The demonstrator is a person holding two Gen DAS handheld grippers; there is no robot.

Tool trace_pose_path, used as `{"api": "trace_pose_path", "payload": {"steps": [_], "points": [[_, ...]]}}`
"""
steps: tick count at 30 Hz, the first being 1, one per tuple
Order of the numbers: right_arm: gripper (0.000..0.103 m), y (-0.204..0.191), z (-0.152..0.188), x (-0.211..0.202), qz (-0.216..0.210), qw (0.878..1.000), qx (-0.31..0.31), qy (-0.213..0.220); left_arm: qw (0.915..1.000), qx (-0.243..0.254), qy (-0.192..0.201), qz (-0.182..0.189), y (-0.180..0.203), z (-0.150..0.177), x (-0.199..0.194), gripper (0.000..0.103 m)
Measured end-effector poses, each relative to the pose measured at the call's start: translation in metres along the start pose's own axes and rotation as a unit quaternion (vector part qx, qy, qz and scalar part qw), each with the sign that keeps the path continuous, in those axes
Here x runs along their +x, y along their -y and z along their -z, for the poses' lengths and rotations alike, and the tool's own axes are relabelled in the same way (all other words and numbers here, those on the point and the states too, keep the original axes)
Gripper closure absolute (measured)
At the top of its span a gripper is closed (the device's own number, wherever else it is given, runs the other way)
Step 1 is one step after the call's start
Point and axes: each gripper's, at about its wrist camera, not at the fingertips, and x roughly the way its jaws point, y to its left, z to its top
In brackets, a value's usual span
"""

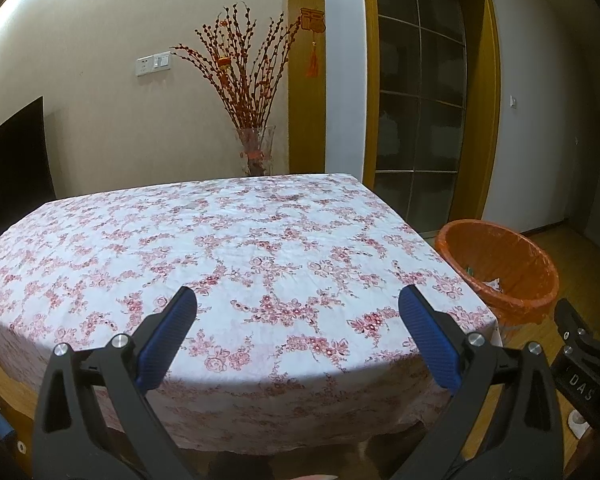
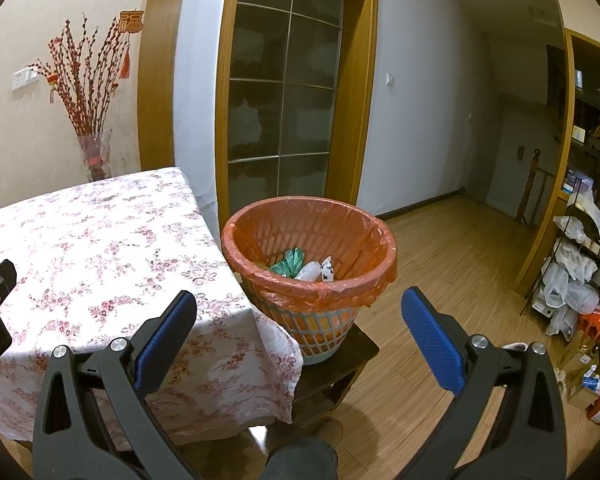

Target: Collect trash

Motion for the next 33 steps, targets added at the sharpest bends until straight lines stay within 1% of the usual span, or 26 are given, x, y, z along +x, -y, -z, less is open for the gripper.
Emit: {"api": "trace_pose_path", "payload": {"steps": [33], "points": [[0.002,0.0012,-0.0006,0.0007,0.0,1.0,0.001,0.0,1.0,0.003,-0.005,0.003,0.0024,-0.0023,0.0026,0.004]]}}
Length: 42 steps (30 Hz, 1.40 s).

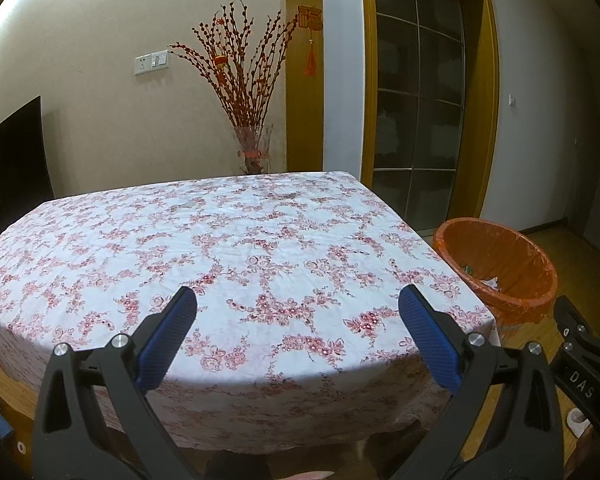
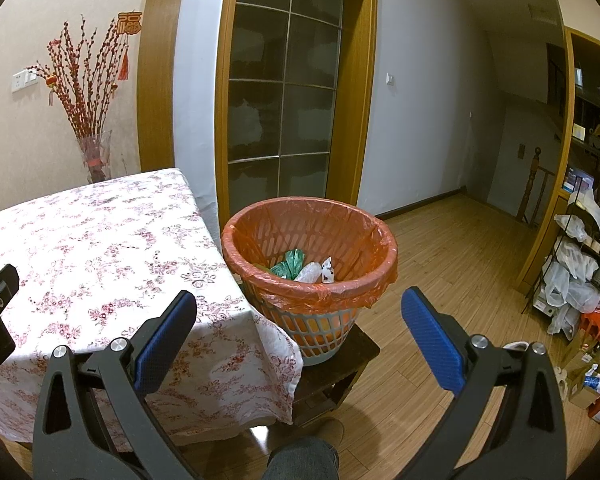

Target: Collect trash

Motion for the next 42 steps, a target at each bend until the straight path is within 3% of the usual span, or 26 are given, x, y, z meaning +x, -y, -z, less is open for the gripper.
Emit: {"api": "trace_pose_path", "payload": {"steps": [42], "points": [[0.002,0.0001,0.0022,0.0043,-0.002,1.0,0.003,-0.005,1.0,0.001,-0.008,0.004,-0.0034,0.0041,0.0039,0.004]]}}
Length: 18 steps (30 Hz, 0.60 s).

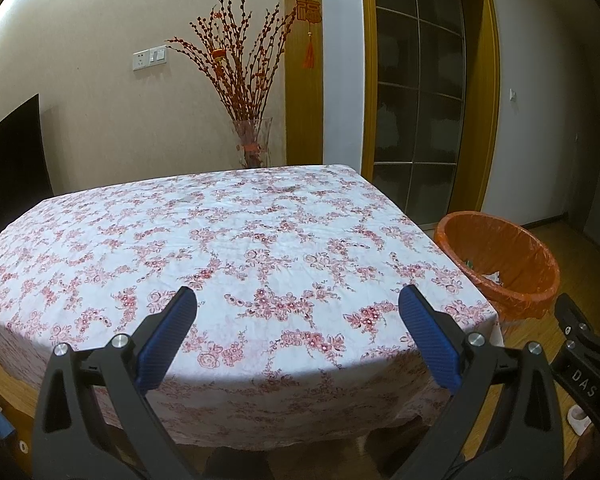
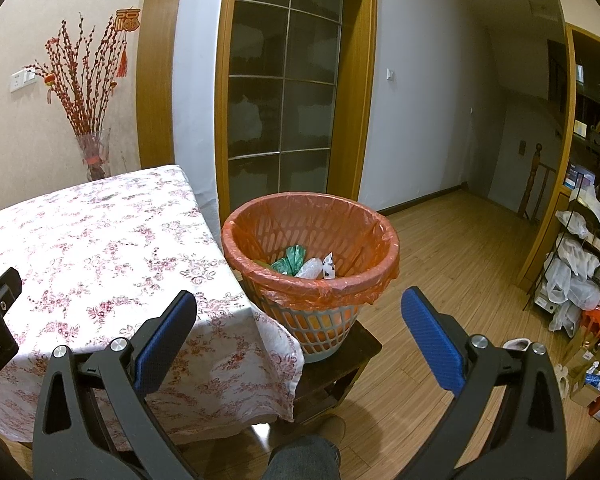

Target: Collect trash

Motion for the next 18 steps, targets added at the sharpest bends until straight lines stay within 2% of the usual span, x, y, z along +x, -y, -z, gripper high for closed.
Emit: {"api": "trace_pose_path", "payload": {"steps": [18], "points": [[0.002,0.0,0.0003,0.0006,0.0,1.0,0.001,-0.001,1.0,0.004,-0.003,0.003,-0.0038,0.0006,0.0022,0.004]]}}
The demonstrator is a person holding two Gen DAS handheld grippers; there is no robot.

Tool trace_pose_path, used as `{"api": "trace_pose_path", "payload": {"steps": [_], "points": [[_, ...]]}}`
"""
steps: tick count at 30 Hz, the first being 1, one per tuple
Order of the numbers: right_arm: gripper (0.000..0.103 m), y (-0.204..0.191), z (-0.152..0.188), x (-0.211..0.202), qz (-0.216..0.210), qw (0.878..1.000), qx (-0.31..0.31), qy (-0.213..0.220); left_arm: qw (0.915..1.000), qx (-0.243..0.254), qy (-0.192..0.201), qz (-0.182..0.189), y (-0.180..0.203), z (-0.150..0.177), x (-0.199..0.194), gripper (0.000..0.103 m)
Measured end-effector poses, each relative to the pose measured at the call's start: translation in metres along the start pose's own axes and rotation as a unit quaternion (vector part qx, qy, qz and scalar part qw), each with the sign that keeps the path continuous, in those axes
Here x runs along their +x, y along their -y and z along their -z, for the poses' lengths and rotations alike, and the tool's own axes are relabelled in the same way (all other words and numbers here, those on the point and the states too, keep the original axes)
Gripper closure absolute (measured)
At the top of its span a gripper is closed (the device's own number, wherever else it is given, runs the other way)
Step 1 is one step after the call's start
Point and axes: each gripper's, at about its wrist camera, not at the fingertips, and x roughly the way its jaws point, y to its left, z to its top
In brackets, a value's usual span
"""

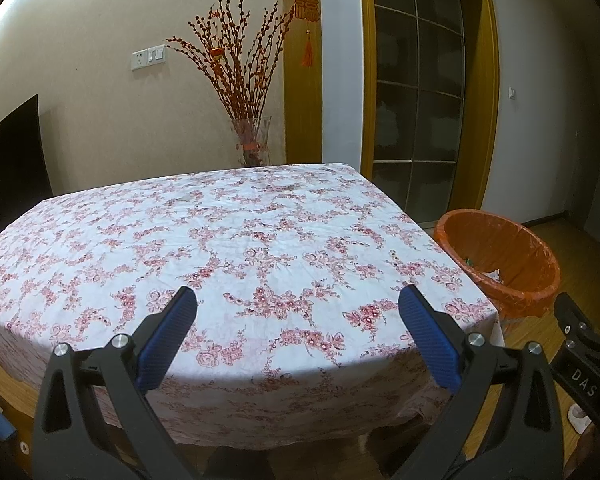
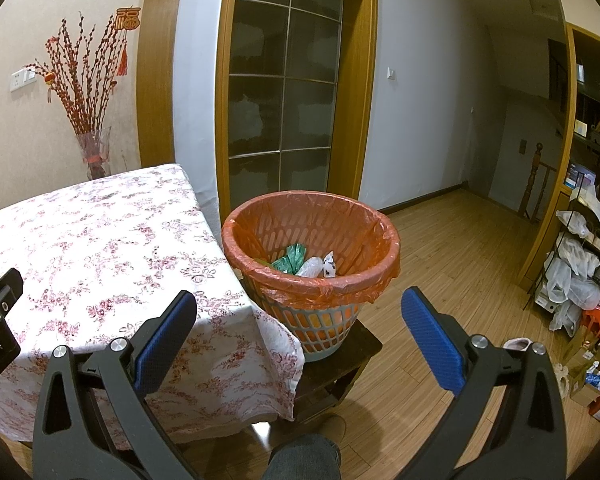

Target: Collect trash

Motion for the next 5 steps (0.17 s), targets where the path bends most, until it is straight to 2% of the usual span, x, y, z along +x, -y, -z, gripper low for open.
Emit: {"api": "trace_pose_path", "payload": {"steps": [5], "points": [[0.002,0.0004,0.0003,0.0002,0.0,1.0,0.0,0.0,1.0,0.0,-0.001,0.001,-0.0006,0.0003,0.0001,0.004]]}}
